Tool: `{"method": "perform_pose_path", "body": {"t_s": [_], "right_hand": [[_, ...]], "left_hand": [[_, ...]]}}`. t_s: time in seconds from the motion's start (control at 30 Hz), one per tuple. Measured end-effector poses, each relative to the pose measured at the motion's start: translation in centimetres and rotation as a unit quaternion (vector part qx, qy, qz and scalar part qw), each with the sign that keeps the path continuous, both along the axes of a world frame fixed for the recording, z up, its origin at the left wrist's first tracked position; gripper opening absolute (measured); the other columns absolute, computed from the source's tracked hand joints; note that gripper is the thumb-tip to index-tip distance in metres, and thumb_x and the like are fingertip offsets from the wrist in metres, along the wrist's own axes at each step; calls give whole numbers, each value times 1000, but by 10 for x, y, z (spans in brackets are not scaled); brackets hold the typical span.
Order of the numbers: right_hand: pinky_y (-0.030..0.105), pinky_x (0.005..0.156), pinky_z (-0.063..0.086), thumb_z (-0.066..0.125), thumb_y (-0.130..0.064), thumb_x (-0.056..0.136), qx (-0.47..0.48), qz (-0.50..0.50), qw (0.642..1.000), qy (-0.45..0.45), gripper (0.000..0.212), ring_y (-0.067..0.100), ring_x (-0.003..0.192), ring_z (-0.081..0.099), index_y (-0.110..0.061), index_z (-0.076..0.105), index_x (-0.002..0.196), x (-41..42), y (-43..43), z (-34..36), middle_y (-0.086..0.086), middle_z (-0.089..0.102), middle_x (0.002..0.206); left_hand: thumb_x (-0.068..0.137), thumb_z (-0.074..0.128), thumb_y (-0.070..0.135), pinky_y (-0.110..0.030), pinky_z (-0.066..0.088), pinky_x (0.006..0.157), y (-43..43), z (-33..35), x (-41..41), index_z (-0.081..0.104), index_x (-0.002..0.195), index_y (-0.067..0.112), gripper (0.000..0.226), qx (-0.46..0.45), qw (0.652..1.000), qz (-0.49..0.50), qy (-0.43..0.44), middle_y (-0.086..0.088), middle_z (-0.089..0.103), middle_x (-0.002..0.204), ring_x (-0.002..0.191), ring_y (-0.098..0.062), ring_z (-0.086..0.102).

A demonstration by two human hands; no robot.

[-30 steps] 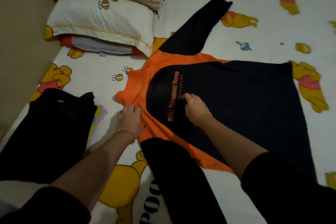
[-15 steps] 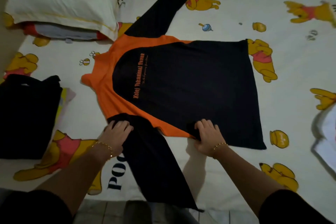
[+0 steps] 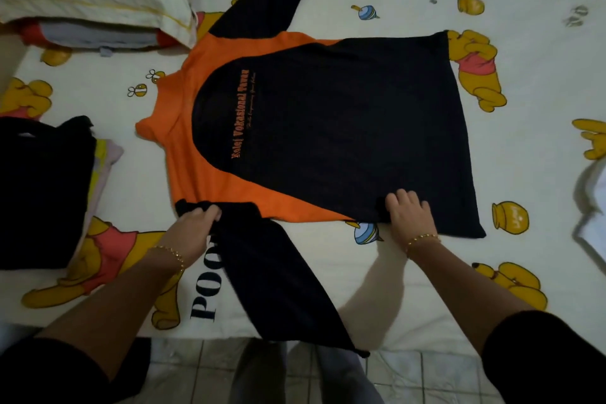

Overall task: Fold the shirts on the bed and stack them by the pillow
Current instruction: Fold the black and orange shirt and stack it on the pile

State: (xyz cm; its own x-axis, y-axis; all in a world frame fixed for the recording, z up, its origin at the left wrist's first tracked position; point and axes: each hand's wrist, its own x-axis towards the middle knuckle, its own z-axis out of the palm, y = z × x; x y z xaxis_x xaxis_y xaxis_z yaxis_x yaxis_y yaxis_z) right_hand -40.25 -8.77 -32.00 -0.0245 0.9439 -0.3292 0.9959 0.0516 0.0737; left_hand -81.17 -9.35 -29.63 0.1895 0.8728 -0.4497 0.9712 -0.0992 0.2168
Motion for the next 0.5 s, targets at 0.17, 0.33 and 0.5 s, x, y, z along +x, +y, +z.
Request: {"method": "perform_pose_path", "body": {"t_s": [0.17, 0.33, 0.5], "right_hand": [[37, 90, 40, 46, -8, 89, 2, -25, 999, -29, 31, 25, 108, 43, -17, 43, 119, 1, -9, -1, 5, 46, 116], [36, 93, 39, 48, -9, 90, -4, -47, 998, -36, 40, 24, 112, 42, -21, 41, 127, 2, -10, -1, 3, 46, 120], [36, 90, 40, 44, -3, 89, -25, -56, 998, -25, 32, 25, 109, 47, -19, 52, 115, 9, -4, 8, 4, 54, 114]], "left_hand": [[74, 47, 37, -37, 44, 88, -6, -10, -22, 51, 113, 13, 45, 42, 986, -160, 6, 0, 49, 94, 89, -22, 51], [67, 69, 21, -34, 42, 91, 4, -12, -8, 49, 117, 19, 54, 55, 977, -180, 101, 4, 54, 101, 94, -19, 52], [79, 57, 10, -33, 38, 85, 14, -6, 5, 42, 127, 23, 52, 56, 988, -103, 97, 1, 63, 106, 99, -22, 57]]}}
